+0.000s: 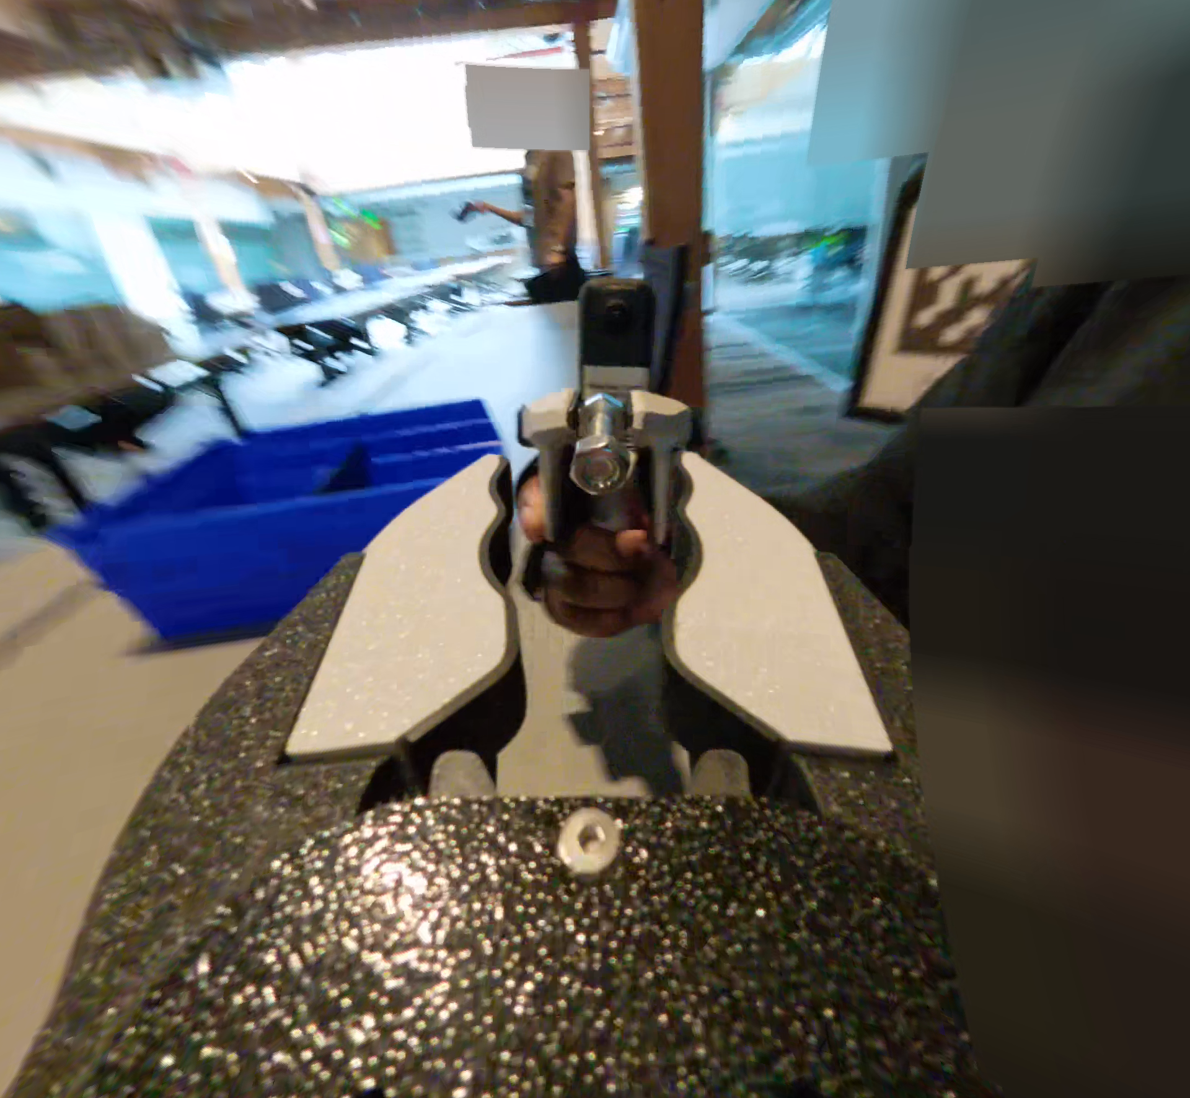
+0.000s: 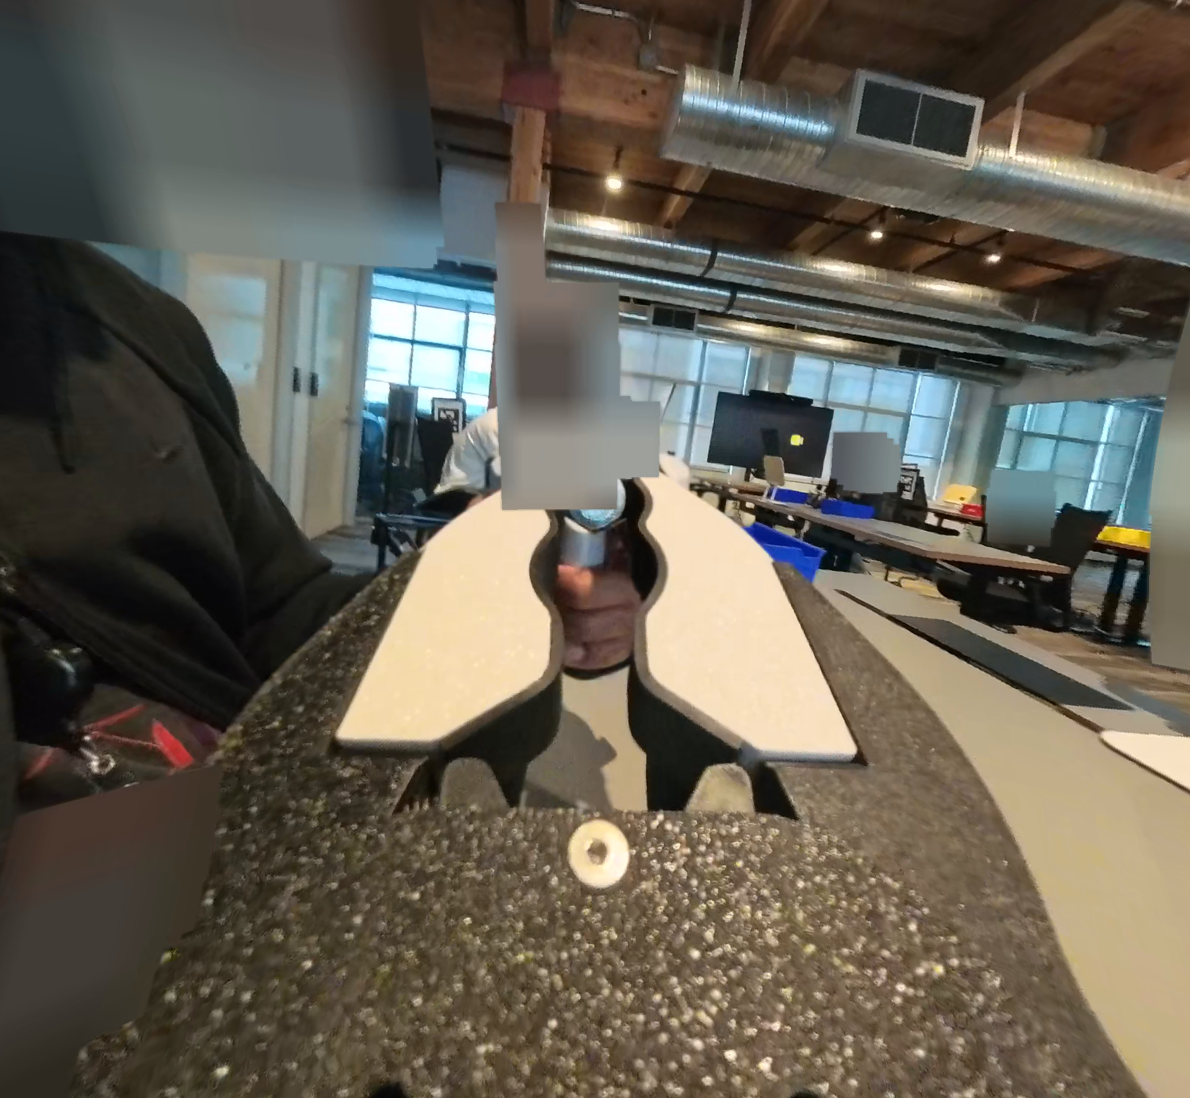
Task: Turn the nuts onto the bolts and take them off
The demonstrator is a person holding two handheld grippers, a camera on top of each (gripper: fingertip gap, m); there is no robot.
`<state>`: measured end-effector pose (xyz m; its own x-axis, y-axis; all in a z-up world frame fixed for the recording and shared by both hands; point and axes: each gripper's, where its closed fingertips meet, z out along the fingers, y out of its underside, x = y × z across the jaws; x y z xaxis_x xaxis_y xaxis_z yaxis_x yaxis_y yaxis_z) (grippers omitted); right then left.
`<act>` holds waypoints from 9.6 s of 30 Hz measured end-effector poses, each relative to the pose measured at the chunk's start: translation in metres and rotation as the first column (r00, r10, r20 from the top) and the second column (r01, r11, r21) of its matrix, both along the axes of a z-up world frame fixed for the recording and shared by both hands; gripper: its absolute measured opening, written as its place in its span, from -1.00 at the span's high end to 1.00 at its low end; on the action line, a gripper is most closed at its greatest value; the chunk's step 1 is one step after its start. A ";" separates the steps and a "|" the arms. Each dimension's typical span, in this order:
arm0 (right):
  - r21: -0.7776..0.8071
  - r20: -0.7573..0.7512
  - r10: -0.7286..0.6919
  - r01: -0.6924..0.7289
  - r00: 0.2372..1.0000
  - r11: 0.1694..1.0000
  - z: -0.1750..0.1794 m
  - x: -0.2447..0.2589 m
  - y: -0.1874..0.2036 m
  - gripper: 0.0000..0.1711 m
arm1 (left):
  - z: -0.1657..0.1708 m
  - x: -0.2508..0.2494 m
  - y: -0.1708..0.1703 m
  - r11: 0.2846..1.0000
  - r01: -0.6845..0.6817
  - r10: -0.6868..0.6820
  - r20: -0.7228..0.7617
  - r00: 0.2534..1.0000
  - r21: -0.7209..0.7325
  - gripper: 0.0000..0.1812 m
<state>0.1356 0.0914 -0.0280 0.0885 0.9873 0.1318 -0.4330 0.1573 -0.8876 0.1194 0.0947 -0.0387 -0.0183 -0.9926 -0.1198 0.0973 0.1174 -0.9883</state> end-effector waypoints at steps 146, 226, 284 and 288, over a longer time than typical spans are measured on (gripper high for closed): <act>0.002 -0.060 0.032 -0.032 0.998 0.999 0.009 0.001 -0.007 0.79 | -0.008 0.012 -0.006 0.986 -0.073 0.077 -0.023 0.997 0.153 0.82; 0.011 -0.050 0.022 -0.022 0.998 1.000 0.008 -0.002 -0.007 0.79 | -0.013 0.010 -0.006 0.986 0.120 -0.115 0.051 0.992 -0.113 0.55; 0.091 0.049 -0.009 0.004 0.999 0.996 0.001 -0.009 -0.013 0.79 | -0.012 0.007 -0.018 0.955 0.142 -0.165 -0.068 0.984 -0.260 0.81; 0.100 0.065 -0.014 0.007 0.998 0.995 -0.001 -0.009 -0.013 0.79 | -0.013 0.008 -0.018 0.945 0.161 -0.183 -0.052 0.982 -0.283 0.81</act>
<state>0.1261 0.0785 -0.0288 0.0870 0.9679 0.2358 -0.3723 0.2511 -0.8935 0.1273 0.0762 -0.0514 -0.1904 -0.9674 0.1672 0.0143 -0.1730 -0.9848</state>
